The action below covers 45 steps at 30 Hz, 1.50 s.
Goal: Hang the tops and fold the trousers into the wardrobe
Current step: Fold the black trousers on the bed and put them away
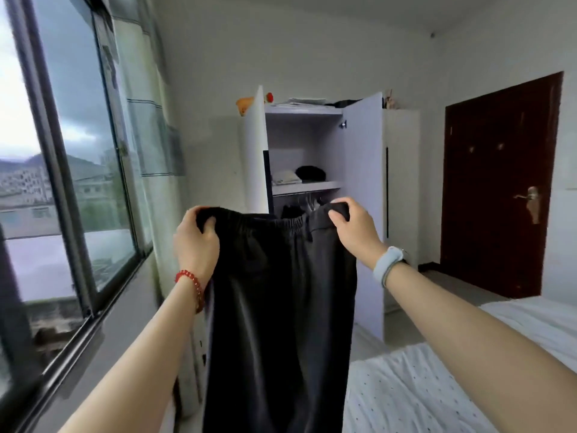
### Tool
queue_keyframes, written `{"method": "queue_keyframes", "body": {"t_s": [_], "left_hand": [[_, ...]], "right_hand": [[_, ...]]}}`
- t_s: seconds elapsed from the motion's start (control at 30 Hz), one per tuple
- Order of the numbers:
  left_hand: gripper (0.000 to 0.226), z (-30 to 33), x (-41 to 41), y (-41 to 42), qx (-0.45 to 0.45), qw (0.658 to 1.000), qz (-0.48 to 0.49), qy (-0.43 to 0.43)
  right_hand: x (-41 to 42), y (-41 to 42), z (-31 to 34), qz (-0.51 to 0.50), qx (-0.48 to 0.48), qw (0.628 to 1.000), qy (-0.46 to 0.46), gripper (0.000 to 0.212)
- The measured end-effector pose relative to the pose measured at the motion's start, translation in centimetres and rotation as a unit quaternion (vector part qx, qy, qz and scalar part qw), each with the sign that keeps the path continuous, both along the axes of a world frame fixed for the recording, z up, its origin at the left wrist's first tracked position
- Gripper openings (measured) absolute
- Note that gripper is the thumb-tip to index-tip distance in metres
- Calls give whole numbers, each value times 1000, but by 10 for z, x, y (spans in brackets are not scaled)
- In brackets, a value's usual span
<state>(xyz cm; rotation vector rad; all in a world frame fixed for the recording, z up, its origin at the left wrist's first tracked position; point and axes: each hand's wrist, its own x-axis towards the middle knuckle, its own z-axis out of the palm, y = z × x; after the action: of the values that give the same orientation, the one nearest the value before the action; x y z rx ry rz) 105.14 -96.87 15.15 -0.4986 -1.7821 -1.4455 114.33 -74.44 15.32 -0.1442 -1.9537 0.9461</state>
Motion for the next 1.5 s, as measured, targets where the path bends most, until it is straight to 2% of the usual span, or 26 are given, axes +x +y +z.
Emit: {"method": "queue_keyframes", "body": {"t_s": [0.17, 0.27, 0.33, 0.43, 0.53, 0.6, 0.7, 0.77, 0.87, 0.93, 1.0, 1.07, 1.13, 1.2, 1.27, 1.3, 1.33, 1.4, 1.43, 1.47, 1.5], "left_hand": [[27, -65, -10, -35, -75, 990, -1, -118], [28, -89, -9, -38, -116, 979, -10, -168], [28, -103, -8, -39, -128, 970, -25, -204], [23, -125, -11, -39, -121, 943, -70, -301], [14, -153, -16, -37, -63, 907, -121, -399], [21, -175, -18, -29, -27, 892, -137, -431], [15, -183, 4, -6, 6, 894, -150, -423], [12, -181, 30, 14, 18, 899, -175, -401], [10, -181, 62, 40, -6, 905, -231, -357], [12, -180, 80, 50, -28, 892, -300, -337], [26, -182, 91, 55, -59, 872, -369, -317], [41, -186, 98, 58, -112, 855, -416, -290], [46, -189, 101, 58, -178, 843, -439, -256], [45, -192, 98, 58, -209, 831, -458, -235], [41, -191, 97, 56, -211, 815, -486, -233], [38, -190, 95, 54, -195, 820, -485, -232], [36, -189, 93, 53, -160, 840, -466, -228], [26, -189, 79, 50, -69, 898, -371, -227], [29, -191, 68, 47, -46, 912, -330, -241], [45, -191, 59, 45, -50, 906, -319, -272], [67, -194, 50, 42, -64, 883, -342, -316]], "right_hand": [[6, 30, -80, 1, 9, 991, -132, 21], [6, 29, -109, -1, -17, 989, -146, 18], [6, 27, -124, -10, -71, 984, -163, 16], [6, 23, -146, 6, -210, 960, -186, 10], [9, 13, -167, 18, -330, 927, -179, 10], [10, 5, -180, 30, -365, 913, -180, 9], [15, -11, -189, 66, -358, 911, -194, 8], [20, -21, -193, 87, -345, 911, -210, 22], [27, -30, -196, 118, -349, 909, -196, 24], [33, -32, -193, 134, -359, 907, -174, 17], [42, -33, -187, 167, -397, 890, -148, 13], [50, -29, -182, 222, -417, 871, -137, 19], [58, -26, -179, 282, -406, 858, -140, 23], [61, -26, -179, 309, -384, 860, -131, 20], [62, -26, -180, 264, -380, 880, -110, 12], [62, -24, -180, 228, -388, 887, -99, 13], [63, -23, -180, 199, -394, 893, -92, 19], [67, -17, -180, 158, -383, 905, -98, 28], [70, -14, -178, 148, -365, 912, -109, 30], [74, -12, -175, 150, -347, 918, -119, 31], [78, -10, -172, 163, -330, 921, -126, 33]]}}
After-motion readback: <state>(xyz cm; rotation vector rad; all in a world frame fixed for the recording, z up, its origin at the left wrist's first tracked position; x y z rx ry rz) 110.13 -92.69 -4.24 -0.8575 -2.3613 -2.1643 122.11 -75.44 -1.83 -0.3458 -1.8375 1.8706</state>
